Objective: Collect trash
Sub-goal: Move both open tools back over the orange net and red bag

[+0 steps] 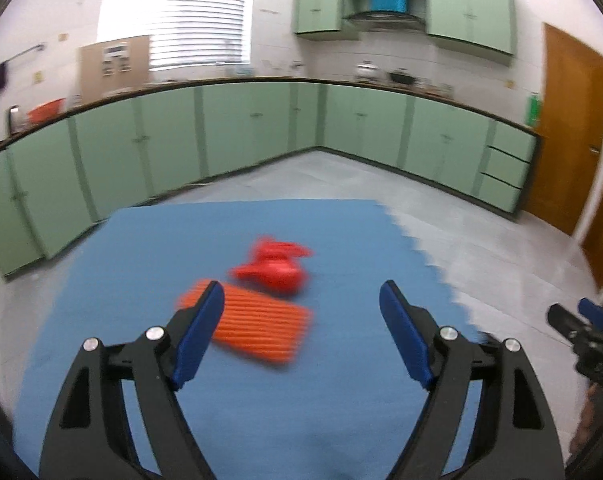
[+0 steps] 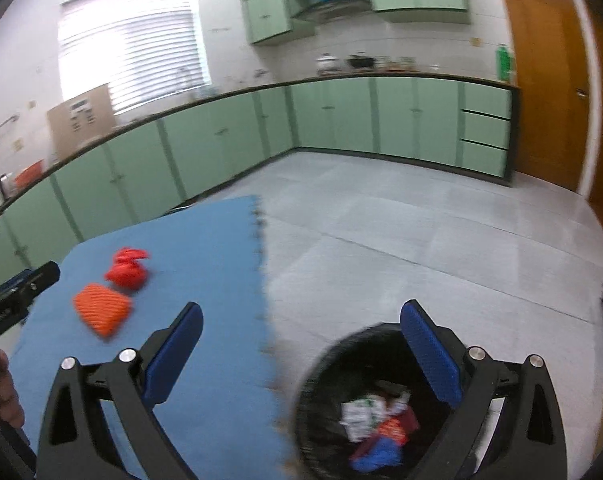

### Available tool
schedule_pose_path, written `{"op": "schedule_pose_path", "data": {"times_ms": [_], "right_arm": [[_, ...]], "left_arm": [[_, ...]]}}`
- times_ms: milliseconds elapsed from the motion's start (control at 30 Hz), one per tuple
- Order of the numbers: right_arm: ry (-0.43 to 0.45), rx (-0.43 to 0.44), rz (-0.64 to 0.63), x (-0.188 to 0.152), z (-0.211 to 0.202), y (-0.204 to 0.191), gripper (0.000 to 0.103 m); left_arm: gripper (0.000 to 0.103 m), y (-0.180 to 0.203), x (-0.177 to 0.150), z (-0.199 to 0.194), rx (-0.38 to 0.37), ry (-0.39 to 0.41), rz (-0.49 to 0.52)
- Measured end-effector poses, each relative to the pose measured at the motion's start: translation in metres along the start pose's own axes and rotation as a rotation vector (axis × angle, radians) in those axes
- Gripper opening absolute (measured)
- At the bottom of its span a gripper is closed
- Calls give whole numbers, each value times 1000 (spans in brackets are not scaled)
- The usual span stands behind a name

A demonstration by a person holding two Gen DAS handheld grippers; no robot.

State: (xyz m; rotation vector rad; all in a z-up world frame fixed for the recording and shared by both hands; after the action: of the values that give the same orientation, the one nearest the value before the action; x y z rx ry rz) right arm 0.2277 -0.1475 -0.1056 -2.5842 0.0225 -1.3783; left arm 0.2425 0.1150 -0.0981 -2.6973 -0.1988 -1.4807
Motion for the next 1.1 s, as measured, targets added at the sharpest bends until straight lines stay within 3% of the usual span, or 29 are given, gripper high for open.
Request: {"op": "schedule_pose_path", "data": {"times_ms": [200, 533, 1100], "right_arm": [[-10, 105, -74, -2, 27, -84, 97], [-36, 198, -141, -6, 70, -188, 97], [-137, 190, -229, -41, 123, -256, 97]], "left_arm": [[77, -80, -2, 8, 118, -25, -43], [77, -149, -17, 20, 169, -77, -74], [77, -202, -30, 41, 191, -104, -119]]}}
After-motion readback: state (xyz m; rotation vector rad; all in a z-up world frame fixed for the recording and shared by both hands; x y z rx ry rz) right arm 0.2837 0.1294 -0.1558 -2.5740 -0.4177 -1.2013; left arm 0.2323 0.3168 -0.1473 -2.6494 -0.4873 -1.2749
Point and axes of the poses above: each gripper's, at about its wrist camera, not at the fingertips, and z roughly the way its jaws point, y to its right, x to its top, the point moved 7 cm from there along z, roughly the way its jaws point, and after that the axes turned 2 degrees about x, right-handed, at the moved point
